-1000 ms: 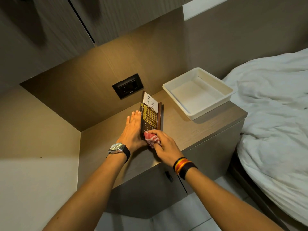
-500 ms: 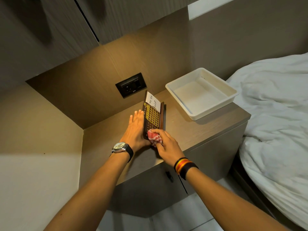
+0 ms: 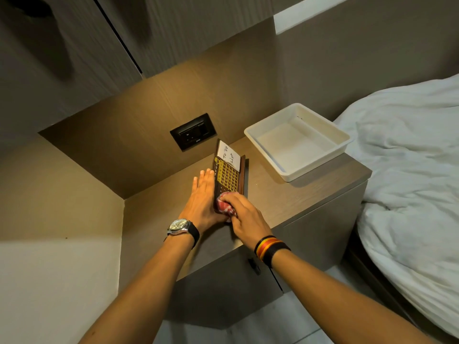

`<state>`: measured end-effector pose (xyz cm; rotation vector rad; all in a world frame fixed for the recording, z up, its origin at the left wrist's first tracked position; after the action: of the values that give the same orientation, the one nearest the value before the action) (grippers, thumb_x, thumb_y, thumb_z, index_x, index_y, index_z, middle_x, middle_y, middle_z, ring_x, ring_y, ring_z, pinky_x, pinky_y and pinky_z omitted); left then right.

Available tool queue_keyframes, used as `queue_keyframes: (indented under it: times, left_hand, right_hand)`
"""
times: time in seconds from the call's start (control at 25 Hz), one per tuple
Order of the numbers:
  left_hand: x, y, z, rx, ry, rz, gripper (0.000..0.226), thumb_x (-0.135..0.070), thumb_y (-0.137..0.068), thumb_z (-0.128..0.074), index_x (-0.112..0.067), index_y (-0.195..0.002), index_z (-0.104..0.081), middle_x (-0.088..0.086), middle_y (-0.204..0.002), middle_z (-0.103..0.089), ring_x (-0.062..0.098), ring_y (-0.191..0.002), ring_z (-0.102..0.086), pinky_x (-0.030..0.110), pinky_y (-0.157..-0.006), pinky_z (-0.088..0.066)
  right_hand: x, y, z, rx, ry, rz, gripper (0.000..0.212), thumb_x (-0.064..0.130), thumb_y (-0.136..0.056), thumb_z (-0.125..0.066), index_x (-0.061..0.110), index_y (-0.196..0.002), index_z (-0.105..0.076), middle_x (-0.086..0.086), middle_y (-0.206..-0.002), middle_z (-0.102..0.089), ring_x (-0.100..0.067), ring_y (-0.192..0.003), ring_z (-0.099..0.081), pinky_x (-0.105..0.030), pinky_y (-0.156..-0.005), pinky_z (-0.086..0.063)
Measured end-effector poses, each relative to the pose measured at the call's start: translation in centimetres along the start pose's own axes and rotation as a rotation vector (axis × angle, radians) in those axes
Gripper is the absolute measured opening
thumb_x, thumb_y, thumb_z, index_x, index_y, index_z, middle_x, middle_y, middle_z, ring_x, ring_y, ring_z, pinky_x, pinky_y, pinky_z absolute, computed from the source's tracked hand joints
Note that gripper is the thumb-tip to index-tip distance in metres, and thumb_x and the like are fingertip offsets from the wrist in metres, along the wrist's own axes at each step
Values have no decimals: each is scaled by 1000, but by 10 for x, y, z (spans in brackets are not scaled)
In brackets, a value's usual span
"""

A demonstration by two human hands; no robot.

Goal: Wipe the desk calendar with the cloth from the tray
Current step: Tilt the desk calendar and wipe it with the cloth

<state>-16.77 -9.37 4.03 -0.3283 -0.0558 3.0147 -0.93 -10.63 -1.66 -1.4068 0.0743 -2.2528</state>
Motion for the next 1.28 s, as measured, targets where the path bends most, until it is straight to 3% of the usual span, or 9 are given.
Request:
queue_keyframes:
  times: [0.12,0.28,0.44,0.52,0.64,0.8,0.96,1.16,1.28]
  left_hand:
    - [-2,0,-1,-13,-8,3,135,-39,-68,-91,-7,-161,2,16,-170,-3,26,-156,9,42,-127,9]
    - [1,3,-2,-5,16,7,136,-41,-69,-90,-7,-161,4,15,-171,-1,27,-157,10,43,-127,9]
    - [-1,-3,-1,3,0,18,137,-41,-68,-91,-6,-161,3,16,-171,-1,28,-157,9,44,-127,8]
    - [-2,-2,-1,6,11,15,135,-41,-70,-90,-6,-161,3,16,-170,-1,27,-157,9,44,-127,9]
    - [-3,0,-2,-3,6,9,138,-43,-67,-91,-7,-161,4,16,-171,-2,28,-157,10,47,-127,7]
    - [-7,-3,-3,-15,27,44,134,-41,-69,-90,-7,-161,1,15,-170,-4,27,-157,8,45,-127,8]
    - [-2,0,-4,-18,36,34,130,-40,-73,-88,-7,-161,2,16,-170,-3,25,-156,10,41,-125,11]
    - [-6,-1,-4,-14,32,44,132,-35,-70,-90,-8,-161,3,14,-171,-4,25,-156,10,39,-125,11]
    - [-5,2,-4,-23,47,69,129,-33,-73,-89,-8,-161,2,16,-171,-5,24,-156,9,39,-125,11]
  right_hand:
    - [13,-18,-4,-38,25,-23,63,-5,-92,-60,20,-149,-49,-2,-159,-44,-21,-150,-39,-41,-123,-37]
    - [2,12,-12,34,10,48,68,-3,-93,-61,22,-154,-44,0,-162,-41,-19,-153,-36,-40,-124,-35]
    - [1,-14,-4,-13,-24,-63,67,-2,-95,-57,23,-156,-43,0,-166,-37,-20,-155,-33,-41,-126,-33]
    - [2,-6,-6,26,-21,-23,69,-1,-95,-57,24,-157,-41,1,-165,-37,-18,-155,-32,-39,-126,-30]
    - [-6,10,-3,78,-39,14,69,-1,-95,-58,27,-156,-41,3,-163,-41,-16,-153,-35,-40,-125,-33]
    - [7,-29,1,-38,-94,-108,61,-4,-94,-56,22,-149,-50,0,-157,-47,-19,-147,-44,-41,-123,-38]
    - [2,4,-9,61,-28,20,65,-1,-94,-58,27,-152,-46,3,-160,-43,-14,-152,-35,-27,-124,-19]
    - [10,-36,2,-44,-73,-85,60,-5,-93,-56,23,-146,-52,0,-155,-48,-19,-145,-46,-40,-122,-39]
    - [11,-23,-6,3,-76,-27,62,-5,-92,-56,24,-147,-51,2,-155,-49,-17,-147,-43,-38,-124,-36]
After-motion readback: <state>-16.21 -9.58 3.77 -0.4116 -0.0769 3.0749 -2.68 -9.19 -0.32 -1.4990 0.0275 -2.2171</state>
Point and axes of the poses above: each hand's wrist, its own y-axis away from the middle knuckle, its own z-axis out of the back of the hand, x = y × z, the point moved 1 cm from there along -y, towards the middle knuckle
